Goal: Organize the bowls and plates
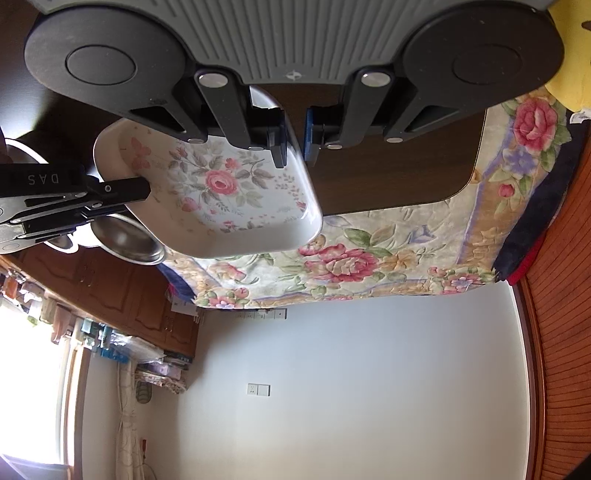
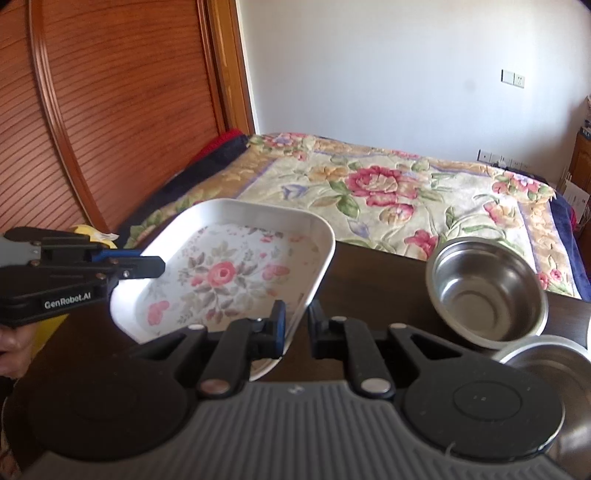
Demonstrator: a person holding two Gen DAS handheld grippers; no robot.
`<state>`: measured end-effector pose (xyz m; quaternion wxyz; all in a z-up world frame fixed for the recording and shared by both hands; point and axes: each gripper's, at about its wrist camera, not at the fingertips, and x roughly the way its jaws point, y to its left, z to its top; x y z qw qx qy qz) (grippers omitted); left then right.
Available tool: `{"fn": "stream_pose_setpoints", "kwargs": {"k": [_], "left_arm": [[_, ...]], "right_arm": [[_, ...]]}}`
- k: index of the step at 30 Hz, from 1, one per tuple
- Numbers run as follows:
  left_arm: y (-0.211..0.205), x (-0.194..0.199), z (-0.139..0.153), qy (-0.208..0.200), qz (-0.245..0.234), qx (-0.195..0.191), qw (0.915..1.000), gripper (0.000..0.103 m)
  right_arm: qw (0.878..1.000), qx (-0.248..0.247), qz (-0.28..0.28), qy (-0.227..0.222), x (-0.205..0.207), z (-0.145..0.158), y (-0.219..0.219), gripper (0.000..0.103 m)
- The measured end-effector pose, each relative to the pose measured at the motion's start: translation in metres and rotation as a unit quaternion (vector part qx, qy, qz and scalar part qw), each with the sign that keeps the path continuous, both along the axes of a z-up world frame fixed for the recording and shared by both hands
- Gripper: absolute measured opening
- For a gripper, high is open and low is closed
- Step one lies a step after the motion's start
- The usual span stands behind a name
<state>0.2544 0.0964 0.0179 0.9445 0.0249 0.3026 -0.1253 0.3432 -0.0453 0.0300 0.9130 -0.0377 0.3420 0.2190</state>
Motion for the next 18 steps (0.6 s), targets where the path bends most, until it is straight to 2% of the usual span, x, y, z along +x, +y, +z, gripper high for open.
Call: {"fn": "stream_pose_setpoints", "kwargs": {"k": [9, 18], "left_arm": [[-0.011, -0.033, 0.009, -0.007, -0.001, 0.013, 0.9999, 0.010], [0.010, -0.056, -0.003, -0.009, 0.016, 0.016, 0.9997, 0.010]], "right_arm": [[1.000, 0.018, 0.000, -0.001, -0.024, 0.002, -0.012, 0.014], [0.999, 0.033, 0.018, 0.009, -0.036, -0.009, 0.007, 0.014]]}}
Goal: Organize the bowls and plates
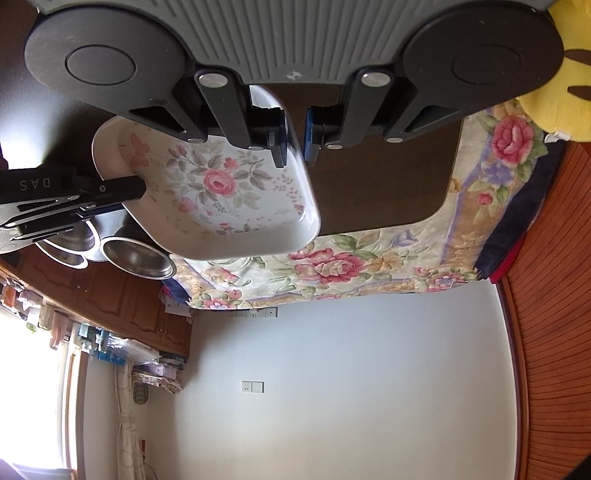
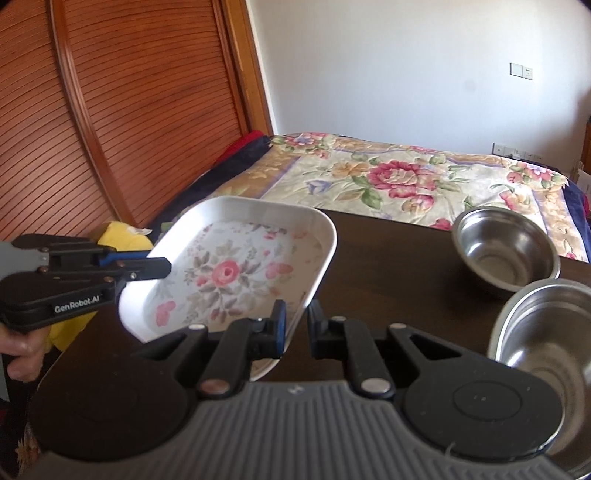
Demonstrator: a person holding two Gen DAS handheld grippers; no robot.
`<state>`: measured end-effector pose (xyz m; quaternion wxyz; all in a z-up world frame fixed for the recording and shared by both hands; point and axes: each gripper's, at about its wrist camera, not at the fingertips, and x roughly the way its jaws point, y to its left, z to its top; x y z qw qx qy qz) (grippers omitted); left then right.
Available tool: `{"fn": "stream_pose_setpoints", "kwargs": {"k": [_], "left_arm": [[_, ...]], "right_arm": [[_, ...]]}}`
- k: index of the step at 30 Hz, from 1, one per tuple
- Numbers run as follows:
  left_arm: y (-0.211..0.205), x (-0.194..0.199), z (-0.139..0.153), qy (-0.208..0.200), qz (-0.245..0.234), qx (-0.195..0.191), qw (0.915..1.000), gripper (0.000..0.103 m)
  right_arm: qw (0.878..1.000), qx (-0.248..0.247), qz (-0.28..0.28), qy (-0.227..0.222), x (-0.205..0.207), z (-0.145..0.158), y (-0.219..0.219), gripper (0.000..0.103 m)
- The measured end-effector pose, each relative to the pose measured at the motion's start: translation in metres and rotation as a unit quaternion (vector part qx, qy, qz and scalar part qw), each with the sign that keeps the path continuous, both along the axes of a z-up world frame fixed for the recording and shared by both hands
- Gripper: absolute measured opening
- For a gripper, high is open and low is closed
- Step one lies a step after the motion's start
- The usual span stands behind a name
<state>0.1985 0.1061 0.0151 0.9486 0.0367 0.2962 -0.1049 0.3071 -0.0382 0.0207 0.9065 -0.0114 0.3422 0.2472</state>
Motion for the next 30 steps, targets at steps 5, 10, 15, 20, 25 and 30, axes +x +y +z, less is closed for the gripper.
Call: {"fn": "stream_pose_setpoints", "kwargs": {"k": [5, 10, 15, 20, 25, 30], "left_arm": [[0.007, -0.018, 0.004, -0.006, 0.009, 0.001, 0.9999, 0.010], [0.003, -0.038, 0.011, -0.015, 0.019, 0.008, 0.9997, 0.010], [-0.004, -0.057, 0.016, -0.020, 0.023, 0.015, 0.9994, 0.010], [-0.009, -0.074, 0.017, -0.022, 0.023, 0.014, 0.9994, 0.010], [-0.016, -0.091, 0.016, -0.023, 0.023, 0.016, 0.9993, 0.010], [-0.023, -0.107, 0.009, -0.020, 0.025, 0.015, 0.9994, 0.010]], "right_arm": [[1.000, 0.002, 0.011, -0.004, -0.012, 0.004, 0.007, 0.014], [1.000, 0.001, 0.021, -0.016, -0.032, 0.011, 0.010, 0.014], [0.999, 0.001, 0.026, -0.023, -0.047, 0.014, 0.006, 0.014], [0.999, 0.002, 0.028, -0.028, -0.062, 0.016, 0.000, 0.014], [0.999, 0.004, 0.027, -0.029, -0.075, 0.013, -0.006, 0.014], [0.999, 0.007, 0.024, -0.028, -0.086, 0.008, -0.012, 0.014]]}}
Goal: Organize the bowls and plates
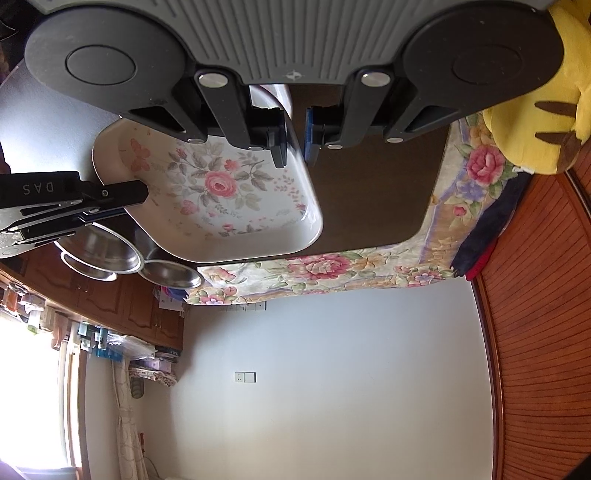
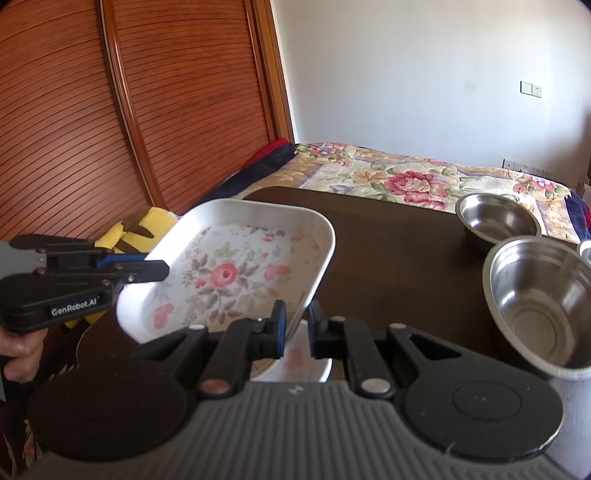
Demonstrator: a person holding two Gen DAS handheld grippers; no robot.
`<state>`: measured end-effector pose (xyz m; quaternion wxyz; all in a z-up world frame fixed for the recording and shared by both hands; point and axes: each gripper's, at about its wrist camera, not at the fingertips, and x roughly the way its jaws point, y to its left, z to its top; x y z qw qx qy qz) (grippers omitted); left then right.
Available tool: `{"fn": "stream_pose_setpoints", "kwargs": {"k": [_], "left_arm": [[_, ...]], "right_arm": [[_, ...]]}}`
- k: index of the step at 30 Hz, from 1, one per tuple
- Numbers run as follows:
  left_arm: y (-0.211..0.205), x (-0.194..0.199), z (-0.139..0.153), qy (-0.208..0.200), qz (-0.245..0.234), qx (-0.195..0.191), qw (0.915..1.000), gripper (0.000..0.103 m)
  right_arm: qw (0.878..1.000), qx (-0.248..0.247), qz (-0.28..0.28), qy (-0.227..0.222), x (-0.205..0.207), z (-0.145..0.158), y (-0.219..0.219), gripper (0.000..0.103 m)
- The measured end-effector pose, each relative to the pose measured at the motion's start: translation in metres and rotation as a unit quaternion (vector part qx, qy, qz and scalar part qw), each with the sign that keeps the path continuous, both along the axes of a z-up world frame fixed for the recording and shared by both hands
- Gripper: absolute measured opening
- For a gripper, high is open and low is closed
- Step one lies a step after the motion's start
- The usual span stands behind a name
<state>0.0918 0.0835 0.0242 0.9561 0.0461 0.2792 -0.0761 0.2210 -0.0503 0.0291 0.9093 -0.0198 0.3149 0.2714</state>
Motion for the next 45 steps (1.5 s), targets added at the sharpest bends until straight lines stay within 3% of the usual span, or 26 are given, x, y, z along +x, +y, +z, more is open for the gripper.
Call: {"fn": "stream_pose_setpoints", "kwargs": {"k": [15, 27, 45], "left_arm": [[-0.009, -0.036, -0.030, 0.022, 0.003, -0.010, 0.9997, 0.011], [-0.009, -0.038, -0.048, 0.039, 0.006, -0.013, 0.9991, 0.012], [-0.009, -0.032, -0.052, 0.043, 0.014, -0.010, 0.9989, 0.011]], "right_arm": [[1.000, -0.005, 0.001, 0.002, -0.026, -0.020, -0.006, 0.014], [1.000, -0.027, 0.003, -0.007, -0.032, -0.025, -0.002, 0.014], [0.999, -0.033, -0.003, -0.028, -0.033, -0.030, 0.002, 0.014]]}}
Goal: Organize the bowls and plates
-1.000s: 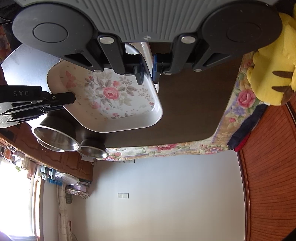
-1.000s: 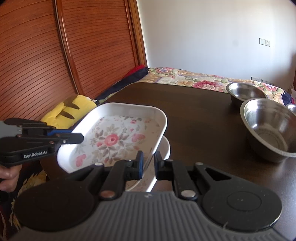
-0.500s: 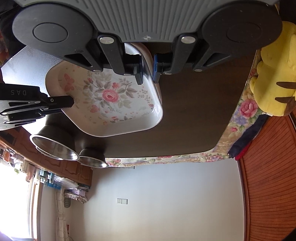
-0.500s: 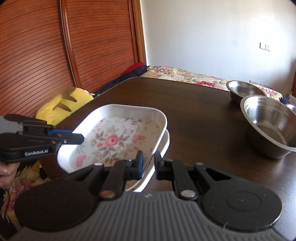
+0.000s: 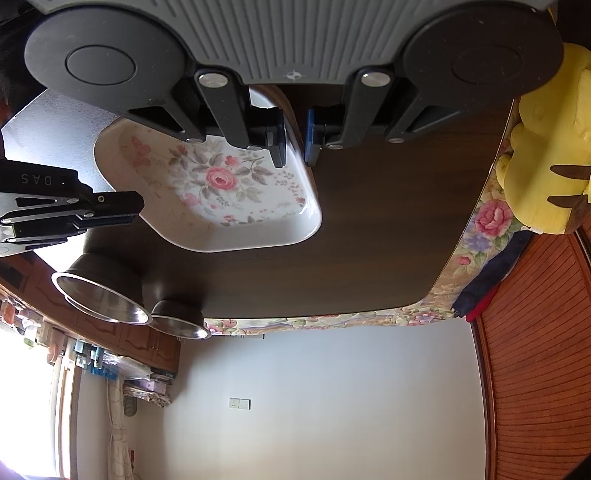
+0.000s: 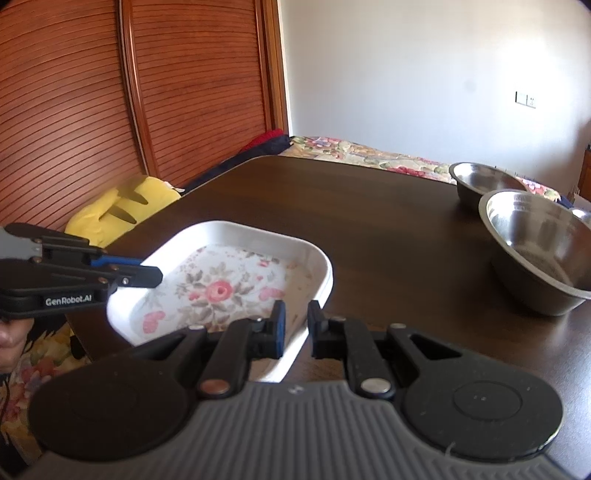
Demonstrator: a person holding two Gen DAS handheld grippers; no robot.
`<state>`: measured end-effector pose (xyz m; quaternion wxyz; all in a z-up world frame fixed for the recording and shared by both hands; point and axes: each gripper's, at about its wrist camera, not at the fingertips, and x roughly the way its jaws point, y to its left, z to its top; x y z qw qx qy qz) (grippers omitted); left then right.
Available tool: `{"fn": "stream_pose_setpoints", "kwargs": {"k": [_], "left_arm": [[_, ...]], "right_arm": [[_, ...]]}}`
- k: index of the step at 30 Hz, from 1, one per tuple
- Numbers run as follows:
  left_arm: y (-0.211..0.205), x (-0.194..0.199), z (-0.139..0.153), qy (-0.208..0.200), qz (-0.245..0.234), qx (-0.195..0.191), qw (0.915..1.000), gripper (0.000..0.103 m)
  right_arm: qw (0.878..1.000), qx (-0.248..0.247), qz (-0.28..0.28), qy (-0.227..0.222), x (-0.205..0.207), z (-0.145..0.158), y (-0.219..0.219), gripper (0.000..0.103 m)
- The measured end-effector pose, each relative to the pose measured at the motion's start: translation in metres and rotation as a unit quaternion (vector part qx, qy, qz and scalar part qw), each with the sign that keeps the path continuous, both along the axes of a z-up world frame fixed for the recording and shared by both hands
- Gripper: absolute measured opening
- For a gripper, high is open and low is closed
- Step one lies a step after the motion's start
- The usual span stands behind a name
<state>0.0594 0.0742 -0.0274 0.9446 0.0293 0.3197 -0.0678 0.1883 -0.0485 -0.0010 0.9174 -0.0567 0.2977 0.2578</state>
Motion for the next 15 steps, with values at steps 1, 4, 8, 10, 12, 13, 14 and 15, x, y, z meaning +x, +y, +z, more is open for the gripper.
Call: {"fn": "stream_pose_setpoints", "kwargs": {"k": [1, 4, 8, 10, 12, 13, 14, 15], "left_arm": [[0.000, 0.001, 0.000, 0.000, 0.000, 0.000, 1.0000, 0.011], [-0.001, 0.000, 0.000, 0.000, 0.002, -0.002, 1.0000, 0.011], [0.001, -0.002, 0.002, -0.009, 0.006, -0.004, 0.9999, 0.011], [0.002, -0.004, 0.005, -0.016, 0.009, -0.003, 0.9998, 0.016], [0.003, -0.006, 0.011, -0.025, 0.011, -0.004, 0.9996, 0.028], [0.003, -0.008, 0.014, -0.032, 0.012, -0.003, 0.9994, 0.037], [0.002, -0.010, 0.017, -0.039, 0.012, -0.002, 0.9992, 0.040], [0.000, -0.011, 0.021, -0.047, 0.012, 0.001, 0.9988, 0.042]], "right_arm": [[1.000, -0.001, 0.000, -0.003, 0.000, 0.000, 0.000, 0.014], [1.000, 0.004, -0.002, -0.008, -0.001, -0.001, -0.001, 0.014], [1.000, 0.020, -0.008, -0.019, -0.003, 0.003, -0.006, 0.014], [0.999, 0.026, -0.012, -0.028, -0.006, 0.007, -0.012, 0.014], [0.999, 0.029, -0.018, -0.038, -0.010, 0.011, -0.019, 0.014], [0.998, 0.031, -0.022, -0.044, -0.012, 0.014, -0.024, 0.014], [0.998, 0.032, -0.026, -0.049, -0.013, 0.016, -0.028, 0.014], [0.998, 0.033, -0.029, -0.053, -0.014, 0.017, -0.031, 0.014]]}}
